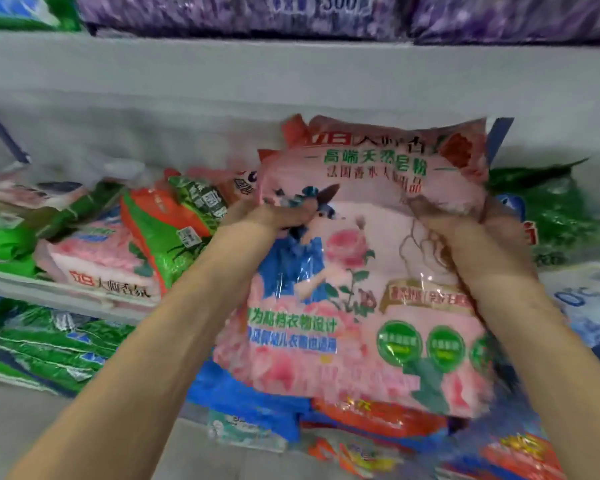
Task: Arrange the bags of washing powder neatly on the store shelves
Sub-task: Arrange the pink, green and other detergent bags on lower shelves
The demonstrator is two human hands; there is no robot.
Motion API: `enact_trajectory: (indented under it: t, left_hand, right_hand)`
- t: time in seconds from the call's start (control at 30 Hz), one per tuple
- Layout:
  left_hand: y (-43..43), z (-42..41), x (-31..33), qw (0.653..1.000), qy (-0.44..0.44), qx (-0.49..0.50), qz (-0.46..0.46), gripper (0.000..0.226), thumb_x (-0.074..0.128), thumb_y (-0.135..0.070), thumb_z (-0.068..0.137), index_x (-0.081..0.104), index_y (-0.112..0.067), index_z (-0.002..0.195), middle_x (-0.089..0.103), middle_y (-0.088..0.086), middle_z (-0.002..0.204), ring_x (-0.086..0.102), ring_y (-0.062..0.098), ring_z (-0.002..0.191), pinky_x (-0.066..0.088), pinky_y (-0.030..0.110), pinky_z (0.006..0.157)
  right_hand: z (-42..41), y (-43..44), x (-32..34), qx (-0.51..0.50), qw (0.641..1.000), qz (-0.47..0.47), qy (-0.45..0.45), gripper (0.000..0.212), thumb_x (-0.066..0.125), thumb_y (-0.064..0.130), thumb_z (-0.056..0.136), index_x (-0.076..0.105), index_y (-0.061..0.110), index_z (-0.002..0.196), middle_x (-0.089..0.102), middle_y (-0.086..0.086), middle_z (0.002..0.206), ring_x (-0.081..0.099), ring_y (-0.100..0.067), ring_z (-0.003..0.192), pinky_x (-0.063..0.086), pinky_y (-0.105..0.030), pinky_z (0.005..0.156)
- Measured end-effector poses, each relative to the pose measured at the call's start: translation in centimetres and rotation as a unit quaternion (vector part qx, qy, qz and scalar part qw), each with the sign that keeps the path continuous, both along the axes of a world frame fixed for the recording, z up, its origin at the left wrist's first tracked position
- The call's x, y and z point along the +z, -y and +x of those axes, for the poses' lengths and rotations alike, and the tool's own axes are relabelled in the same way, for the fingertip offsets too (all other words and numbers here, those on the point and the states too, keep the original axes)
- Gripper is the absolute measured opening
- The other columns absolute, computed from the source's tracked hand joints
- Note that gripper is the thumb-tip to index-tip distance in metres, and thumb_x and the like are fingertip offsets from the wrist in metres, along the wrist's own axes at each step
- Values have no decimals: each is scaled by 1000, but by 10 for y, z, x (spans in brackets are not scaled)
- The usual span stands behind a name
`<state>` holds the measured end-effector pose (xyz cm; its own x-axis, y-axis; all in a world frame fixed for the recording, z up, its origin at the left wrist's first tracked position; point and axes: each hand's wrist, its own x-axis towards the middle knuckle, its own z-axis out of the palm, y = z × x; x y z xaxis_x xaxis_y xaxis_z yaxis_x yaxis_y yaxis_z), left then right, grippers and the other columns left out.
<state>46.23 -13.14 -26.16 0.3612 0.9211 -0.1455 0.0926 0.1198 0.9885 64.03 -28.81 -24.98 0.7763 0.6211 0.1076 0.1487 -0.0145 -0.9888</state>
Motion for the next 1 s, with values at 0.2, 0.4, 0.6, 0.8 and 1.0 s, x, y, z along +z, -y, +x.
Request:
enact_trajectory:
  t: [0.2,0.4,0.6,0.8,1.0]
  left_hand:
    - [-4,33,18,986,-68,-4,152,38,84,-30,82,62,-11,107,70,-9,89,68,12,86,48,22,74]
    - [50,-14,-3,968,-235,-8,92,48,61,-66,89,62,-19,92,59,-2,69,53,18,56,39,29,57]
    - [10,-4,16,982,-170,-17,77,28,67,-37,96,70,-12,86,54,-7,41,41,8,30,30,16,34]
    - [13,-10,2,985,-153,-53,58,29,61,-49,97,67,-22,91,55,6,66,43,15,50,31,20,39]
    - [31,-16,-7,986,-136,-10,93,50,64,-52,94,27,-23,78,37,-9,44,33,12,37,30,24,38]
  right_hand:
    - [30,-54,-38,-75,978,-171,91,59,69,66,82,65,12,103,65,-5,93,63,-25,87,41,-27,73]
    - [22,-28,-42,-18,971,-229,60,47,55,59,94,60,13,97,63,-8,105,59,-29,102,47,-40,95]
    - [1,-53,-23,-104,979,-156,77,34,53,36,100,61,15,74,65,6,71,66,-23,79,45,-32,73]
    - [5,-58,-40,-110,967,-202,106,44,46,54,101,56,14,118,68,-8,119,63,-31,110,39,-34,82]
    - [-10,-41,-39,-133,944,-254,167,45,45,39,103,43,5,131,59,-21,129,57,-39,118,44,-42,91]
